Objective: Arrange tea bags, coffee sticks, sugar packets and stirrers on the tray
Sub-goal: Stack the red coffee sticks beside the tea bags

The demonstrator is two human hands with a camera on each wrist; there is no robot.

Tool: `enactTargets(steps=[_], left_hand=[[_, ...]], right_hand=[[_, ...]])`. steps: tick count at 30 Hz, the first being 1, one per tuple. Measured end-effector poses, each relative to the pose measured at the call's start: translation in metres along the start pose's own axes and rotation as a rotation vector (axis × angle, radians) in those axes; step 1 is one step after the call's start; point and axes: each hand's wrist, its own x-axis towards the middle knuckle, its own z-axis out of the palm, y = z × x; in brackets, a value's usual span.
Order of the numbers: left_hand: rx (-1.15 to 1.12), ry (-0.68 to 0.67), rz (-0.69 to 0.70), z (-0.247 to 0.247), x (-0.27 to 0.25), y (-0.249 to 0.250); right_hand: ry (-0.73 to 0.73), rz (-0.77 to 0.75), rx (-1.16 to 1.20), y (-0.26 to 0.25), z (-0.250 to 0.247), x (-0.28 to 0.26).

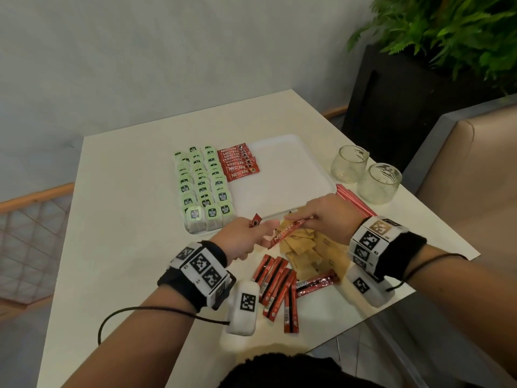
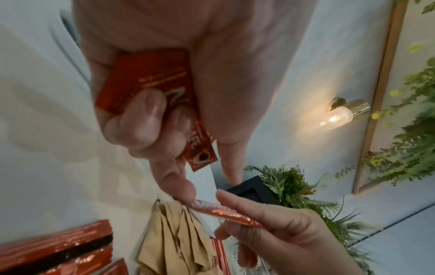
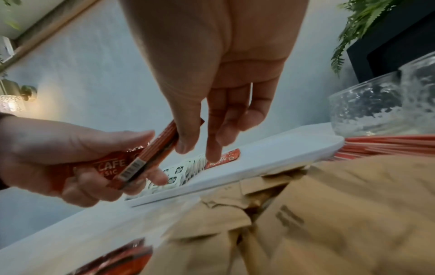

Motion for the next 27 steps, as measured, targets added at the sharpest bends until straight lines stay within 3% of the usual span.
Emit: enactTargets(steps=[4,8,14,18,23,27], left_hand=[[0.008,-0.016,-0.068,-0.011,0.008,-0.004],[-0.187,-0.058,-0.035,-0.020,0.006,-0.004],[-0.110,0.205,0.192,-0.023,0.006,0.004],[-0.003,0.325,0.316,-0.025,0.013,0.008],[-0.066,0.389,0.325,-0.032,0.019,0.013],[-0.069,0.444,0.322,-0.047,0.027,0.017]], right_hand=[[0.040,-0.029,-0.073,-0.005,-0.011,0.008],[0.109,-0.067,-0.080,0.000,-0.011,0.016],[-0.110,-0.136,-0.210,-0.017,-0.011,0.034],[-0.068,-0.141,-0.001,-0.025,-0.008,0.054],[-0.098,-0.038,0.199,-0.030,-0.015,0.072],[-0.008,0.042,0.363,-0.022,-0.026,0.085]])
